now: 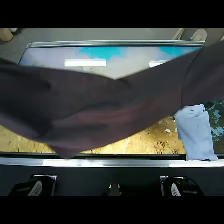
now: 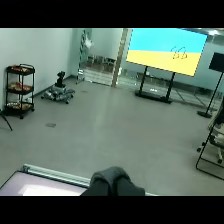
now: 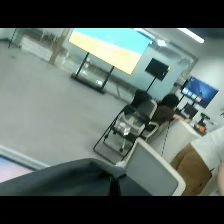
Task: Fold the shirts.
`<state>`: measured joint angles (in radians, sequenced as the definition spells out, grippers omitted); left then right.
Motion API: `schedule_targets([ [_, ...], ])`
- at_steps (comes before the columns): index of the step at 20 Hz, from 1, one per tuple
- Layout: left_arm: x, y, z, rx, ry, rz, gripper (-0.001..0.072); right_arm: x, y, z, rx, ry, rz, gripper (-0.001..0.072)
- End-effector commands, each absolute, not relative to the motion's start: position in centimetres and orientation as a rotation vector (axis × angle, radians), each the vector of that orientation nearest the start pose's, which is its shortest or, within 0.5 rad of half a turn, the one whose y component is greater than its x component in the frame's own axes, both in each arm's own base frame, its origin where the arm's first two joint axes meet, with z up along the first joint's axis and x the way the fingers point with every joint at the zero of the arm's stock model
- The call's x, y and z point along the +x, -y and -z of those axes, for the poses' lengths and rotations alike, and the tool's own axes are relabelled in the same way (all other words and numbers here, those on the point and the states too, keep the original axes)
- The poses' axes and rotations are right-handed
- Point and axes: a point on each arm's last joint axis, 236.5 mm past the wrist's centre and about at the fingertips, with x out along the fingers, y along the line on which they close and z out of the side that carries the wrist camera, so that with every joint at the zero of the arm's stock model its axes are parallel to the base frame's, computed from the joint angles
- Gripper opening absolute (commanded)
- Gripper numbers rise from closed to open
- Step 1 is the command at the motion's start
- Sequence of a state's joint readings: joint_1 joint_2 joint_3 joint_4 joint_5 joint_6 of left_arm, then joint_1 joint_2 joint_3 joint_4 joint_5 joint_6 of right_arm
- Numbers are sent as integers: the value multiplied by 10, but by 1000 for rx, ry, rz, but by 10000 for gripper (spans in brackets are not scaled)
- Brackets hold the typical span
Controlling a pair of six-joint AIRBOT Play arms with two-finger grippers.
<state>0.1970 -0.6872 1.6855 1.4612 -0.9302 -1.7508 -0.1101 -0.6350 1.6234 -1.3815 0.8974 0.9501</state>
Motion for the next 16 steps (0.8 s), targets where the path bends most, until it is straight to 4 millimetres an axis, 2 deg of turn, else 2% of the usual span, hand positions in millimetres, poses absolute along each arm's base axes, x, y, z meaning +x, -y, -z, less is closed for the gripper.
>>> schedule_targets([
  [1, 298, -31, -464, -267, -45, -83, 26, 294, 5, -407, -528, -257, -80, 18],
  [3, 342, -20, -403, -310, -222, -24, 26, 322, 7, -333, -486, -533, -164, 18],
  [5, 387, 9, -316, -366, -422, 66, 27, 351, 5, -257, -429, -765, -253, 18],
  [7, 429, 44, -222, -394, -567, 123, 27, 376, 6, -188, -385, -923, -303, 18],
  [9, 460, 76, -146, -416, -677, 151, 26, 393, 8, -117, -332, -1069, -328, 18],
  [10, 469, 93, -111, -433, -759, 166, 26, 395, 8, -90, -306, -1133, -338, 18],
  [12, 476, 122, -50, -500, -925, 193, 27, 392, 7, -53, -273, -1246, -368, 18],
  [14, 470, 138, -13, -538, -1074, 213, 29, 390, 7, -41, -264, -1288, -382, 18],
  [15, 464, 140, -3, -526, -1134, 225, 77, 391, 7, -42, -266, -1283, -381, 18],
  [16, 459, 140, 0, -496, -1173, 251, 244, 391, 7, -42, -275, -1281, -388, 18],
])
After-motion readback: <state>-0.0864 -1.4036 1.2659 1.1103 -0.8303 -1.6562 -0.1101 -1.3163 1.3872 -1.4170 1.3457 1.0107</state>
